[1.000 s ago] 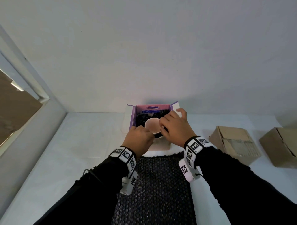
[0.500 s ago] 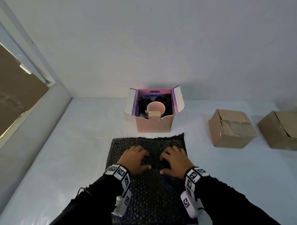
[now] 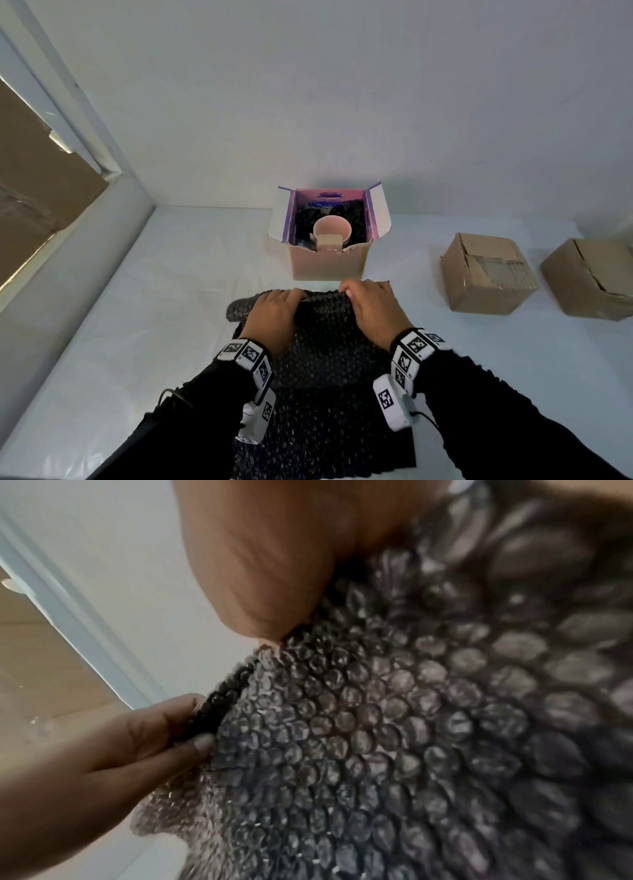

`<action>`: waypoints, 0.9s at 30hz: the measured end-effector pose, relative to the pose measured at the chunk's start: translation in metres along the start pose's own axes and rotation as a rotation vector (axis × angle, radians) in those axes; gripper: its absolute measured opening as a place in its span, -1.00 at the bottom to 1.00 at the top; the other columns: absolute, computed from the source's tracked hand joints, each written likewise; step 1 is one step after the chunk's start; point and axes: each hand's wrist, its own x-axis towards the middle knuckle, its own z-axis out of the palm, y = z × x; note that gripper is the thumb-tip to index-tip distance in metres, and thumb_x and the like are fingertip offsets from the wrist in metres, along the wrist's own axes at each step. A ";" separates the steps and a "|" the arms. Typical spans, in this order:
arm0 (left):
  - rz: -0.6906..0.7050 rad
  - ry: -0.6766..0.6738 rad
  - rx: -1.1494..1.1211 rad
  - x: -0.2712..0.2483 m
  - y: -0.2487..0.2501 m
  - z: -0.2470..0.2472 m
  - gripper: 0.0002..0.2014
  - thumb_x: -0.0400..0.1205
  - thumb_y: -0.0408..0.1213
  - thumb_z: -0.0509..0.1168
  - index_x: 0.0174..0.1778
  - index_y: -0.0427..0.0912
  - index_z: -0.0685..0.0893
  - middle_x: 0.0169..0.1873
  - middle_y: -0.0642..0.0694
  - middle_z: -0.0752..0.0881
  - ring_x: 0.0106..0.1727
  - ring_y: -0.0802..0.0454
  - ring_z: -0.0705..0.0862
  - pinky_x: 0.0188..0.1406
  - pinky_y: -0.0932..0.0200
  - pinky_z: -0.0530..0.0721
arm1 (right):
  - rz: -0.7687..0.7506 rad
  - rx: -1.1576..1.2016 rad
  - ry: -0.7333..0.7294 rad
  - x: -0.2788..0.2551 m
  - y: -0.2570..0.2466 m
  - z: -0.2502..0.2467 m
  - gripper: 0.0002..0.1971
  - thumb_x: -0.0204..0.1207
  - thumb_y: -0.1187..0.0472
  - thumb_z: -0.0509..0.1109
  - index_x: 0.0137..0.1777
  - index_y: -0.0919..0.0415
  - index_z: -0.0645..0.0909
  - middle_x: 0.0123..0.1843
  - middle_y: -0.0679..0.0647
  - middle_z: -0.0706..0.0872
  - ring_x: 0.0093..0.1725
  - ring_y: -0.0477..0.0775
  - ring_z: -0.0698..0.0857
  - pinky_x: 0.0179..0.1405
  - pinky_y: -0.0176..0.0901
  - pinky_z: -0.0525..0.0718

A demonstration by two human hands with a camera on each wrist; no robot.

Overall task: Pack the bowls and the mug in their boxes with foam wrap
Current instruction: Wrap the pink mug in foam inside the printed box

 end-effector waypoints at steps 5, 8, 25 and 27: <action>0.081 0.154 0.004 0.013 0.003 -0.021 -0.75 0.49 -0.29 0.14 0.05 -0.15 0.57 -0.23 -0.10 0.65 -0.23 -0.17 0.61 -0.26 0.04 0.45 | 0.006 0.037 -0.149 0.016 -0.009 -0.030 -0.36 0.39 -0.56 0.15 0.16 -0.04 0.52 -0.11 -0.16 0.70 -0.12 -0.04 0.63 0.08 -0.05 0.54; 0.132 0.142 0.063 0.018 0.002 -0.038 -0.61 0.62 0.13 0.09 0.07 -0.12 0.55 -0.19 -0.02 0.63 -0.18 -0.08 0.60 -0.19 0.02 0.49 | 0.004 -0.051 -0.314 0.027 -0.006 -0.048 -0.35 0.22 -0.47 0.45 0.07 0.04 0.65 -0.10 -0.09 0.76 -0.10 -0.01 0.70 -0.05 -0.08 0.64; -0.076 0.046 -0.139 0.061 -0.001 -0.093 -0.69 0.53 -0.41 0.19 0.18 -0.17 0.36 -0.32 -0.16 0.60 -0.25 -0.31 0.62 -0.37 0.01 0.39 | 0.086 -0.003 -0.273 0.083 -0.007 -0.112 -0.72 0.61 0.24 0.22 0.25 0.01 0.30 -0.01 0.21 0.69 -0.06 0.28 0.67 -0.01 0.18 0.63; -0.072 0.079 -0.163 0.062 0.001 -0.096 -0.69 0.56 -0.31 0.23 0.18 -0.12 0.33 -0.33 -0.06 0.56 -0.26 -0.27 0.64 -0.39 0.05 0.41 | 0.103 0.037 -0.257 0.090 -0.007 -0.119 -0.75 0.61 0.20 0.23 0.23 -0.01 0.33 0.03 0.18 0.70 -0.01 0.26 0.68 0.05 0.16 0.63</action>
